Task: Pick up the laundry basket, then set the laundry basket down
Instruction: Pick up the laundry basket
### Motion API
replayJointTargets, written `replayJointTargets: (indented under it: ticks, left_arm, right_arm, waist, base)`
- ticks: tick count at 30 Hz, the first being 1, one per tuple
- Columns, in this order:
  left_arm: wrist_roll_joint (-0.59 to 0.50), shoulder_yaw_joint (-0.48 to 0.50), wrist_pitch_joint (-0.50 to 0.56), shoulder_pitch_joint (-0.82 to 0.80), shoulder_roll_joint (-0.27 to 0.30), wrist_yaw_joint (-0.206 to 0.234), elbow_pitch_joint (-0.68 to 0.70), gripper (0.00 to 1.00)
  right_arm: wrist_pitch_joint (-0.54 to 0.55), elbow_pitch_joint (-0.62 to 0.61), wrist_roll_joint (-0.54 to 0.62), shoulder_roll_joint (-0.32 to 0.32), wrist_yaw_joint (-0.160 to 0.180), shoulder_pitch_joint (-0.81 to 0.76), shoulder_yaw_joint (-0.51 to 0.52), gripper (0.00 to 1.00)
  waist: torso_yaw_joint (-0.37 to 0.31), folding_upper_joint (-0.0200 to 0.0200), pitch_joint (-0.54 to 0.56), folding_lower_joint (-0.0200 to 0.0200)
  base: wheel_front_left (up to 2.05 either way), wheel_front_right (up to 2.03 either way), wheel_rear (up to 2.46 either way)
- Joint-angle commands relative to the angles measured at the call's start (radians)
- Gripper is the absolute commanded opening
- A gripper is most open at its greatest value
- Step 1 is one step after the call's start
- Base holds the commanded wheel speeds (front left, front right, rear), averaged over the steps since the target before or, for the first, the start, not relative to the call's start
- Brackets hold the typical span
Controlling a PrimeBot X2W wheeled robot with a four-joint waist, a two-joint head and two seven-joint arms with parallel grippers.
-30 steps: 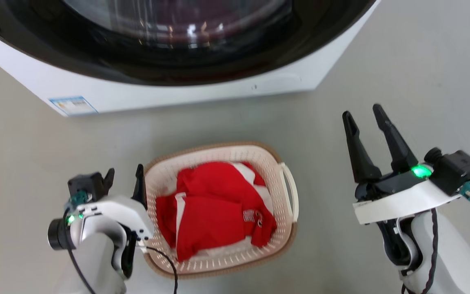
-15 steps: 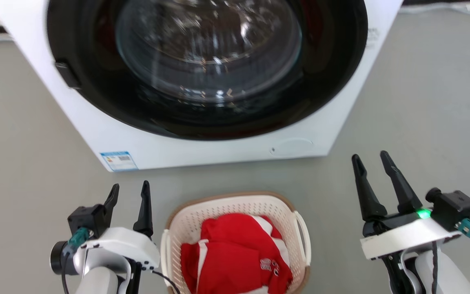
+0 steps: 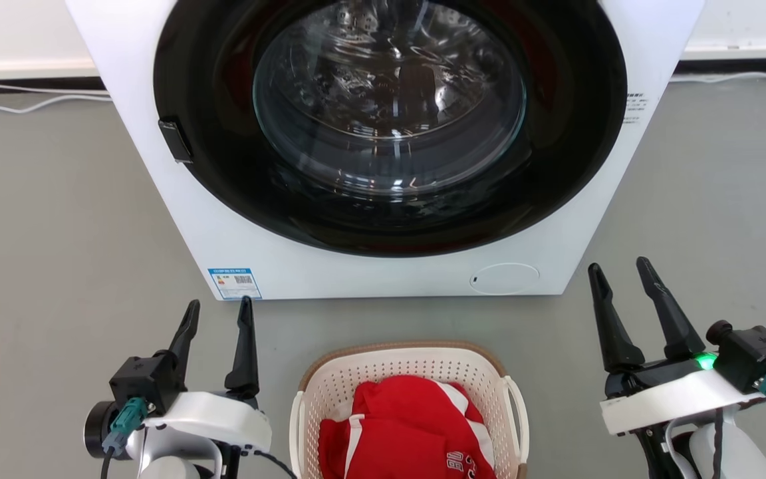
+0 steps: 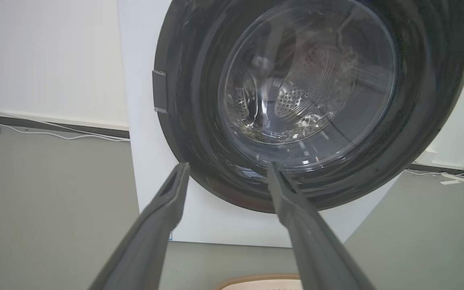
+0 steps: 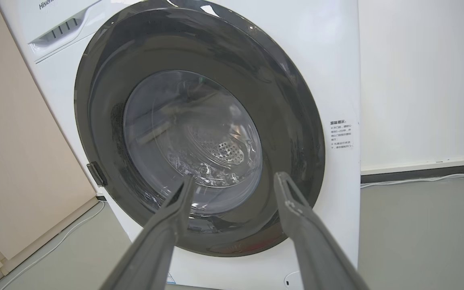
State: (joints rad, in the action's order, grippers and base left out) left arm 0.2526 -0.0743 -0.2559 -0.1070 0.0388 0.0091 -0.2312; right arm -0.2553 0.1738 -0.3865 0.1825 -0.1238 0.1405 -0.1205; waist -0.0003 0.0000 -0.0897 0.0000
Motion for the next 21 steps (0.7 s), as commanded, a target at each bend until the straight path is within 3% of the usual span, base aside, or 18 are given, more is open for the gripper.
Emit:
replayJointTargets:
  ticks: [1, 10, 21]
  left_arm:
    - [-0.001, 0.023, -0.006, -0.008, 0.012, 0.013, 0.043, 1.00]
    - [0.001, -0.004, -0.006, 0.016, 0.012, 0.044, 0.086, 1.00]
    - [-0.006, -0.006, -0.006, 0.030, 0.011, 0.051, 0.101, 1.00]
  right_arm:
    - [-0.006, -0.026, 0.013, 0.011, -0.007, -0.008, -0.008, 1.00]
    - [-0.006, -0.021, 0.046, 0.008, -0.007, -0.032, 0.032, 1.00]
    - [-0.006, -0.015, 0.054, 0.004, -0.007, -0.031, 0.040, 1.00]
  waist:
    - [0.001, 0.0000, 0.007, 0.0000]
    - [-0.004, 0.0000, 0.031, 0.0000]
    - [-0.016, 0.0000, 0.029, 0.0000]
  base:
    - [0.00, 0.00, 0.00]
    - [0.00, 0.00, 0.00]
    - [0.00, 0.00, 0.00]
